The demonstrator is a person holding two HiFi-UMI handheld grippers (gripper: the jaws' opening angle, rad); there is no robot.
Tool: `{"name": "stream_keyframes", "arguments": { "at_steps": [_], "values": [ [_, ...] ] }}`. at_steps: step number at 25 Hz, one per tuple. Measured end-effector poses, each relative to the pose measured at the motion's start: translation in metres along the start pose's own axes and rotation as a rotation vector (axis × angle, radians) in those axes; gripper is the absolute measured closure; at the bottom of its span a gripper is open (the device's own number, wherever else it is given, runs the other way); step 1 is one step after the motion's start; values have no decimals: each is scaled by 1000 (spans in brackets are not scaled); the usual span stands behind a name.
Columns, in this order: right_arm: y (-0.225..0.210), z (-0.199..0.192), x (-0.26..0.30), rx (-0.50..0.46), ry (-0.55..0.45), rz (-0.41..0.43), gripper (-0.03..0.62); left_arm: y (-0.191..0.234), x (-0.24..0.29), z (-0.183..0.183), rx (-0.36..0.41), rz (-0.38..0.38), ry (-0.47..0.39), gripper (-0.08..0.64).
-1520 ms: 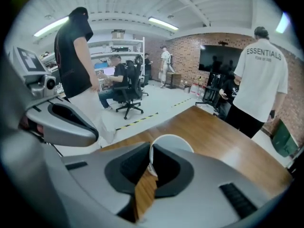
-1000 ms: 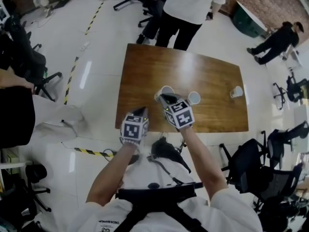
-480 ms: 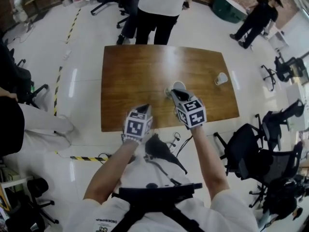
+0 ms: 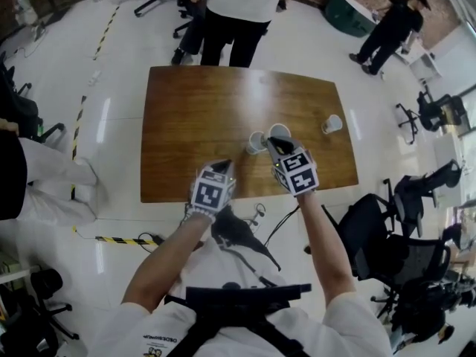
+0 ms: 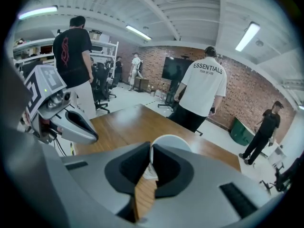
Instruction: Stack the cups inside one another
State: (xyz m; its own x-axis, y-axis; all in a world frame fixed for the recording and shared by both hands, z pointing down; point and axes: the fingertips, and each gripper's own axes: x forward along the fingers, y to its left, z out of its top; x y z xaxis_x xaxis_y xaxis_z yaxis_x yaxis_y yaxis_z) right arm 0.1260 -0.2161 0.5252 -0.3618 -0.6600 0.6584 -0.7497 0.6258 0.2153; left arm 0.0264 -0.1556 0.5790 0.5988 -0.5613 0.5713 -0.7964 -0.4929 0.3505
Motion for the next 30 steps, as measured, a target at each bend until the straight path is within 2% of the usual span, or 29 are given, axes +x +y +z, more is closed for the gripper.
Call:
{"name": "stream_keyframes", "arguments": {
  "at_steps": [18,30],
  "values": [
    [12,-23,59,-99,103,94,558,26,21,-3,-60,30,29,560],
    [18,-47,84,-112,163,117,558,34,26,-7,-87,33,44,560]
  ]
}}
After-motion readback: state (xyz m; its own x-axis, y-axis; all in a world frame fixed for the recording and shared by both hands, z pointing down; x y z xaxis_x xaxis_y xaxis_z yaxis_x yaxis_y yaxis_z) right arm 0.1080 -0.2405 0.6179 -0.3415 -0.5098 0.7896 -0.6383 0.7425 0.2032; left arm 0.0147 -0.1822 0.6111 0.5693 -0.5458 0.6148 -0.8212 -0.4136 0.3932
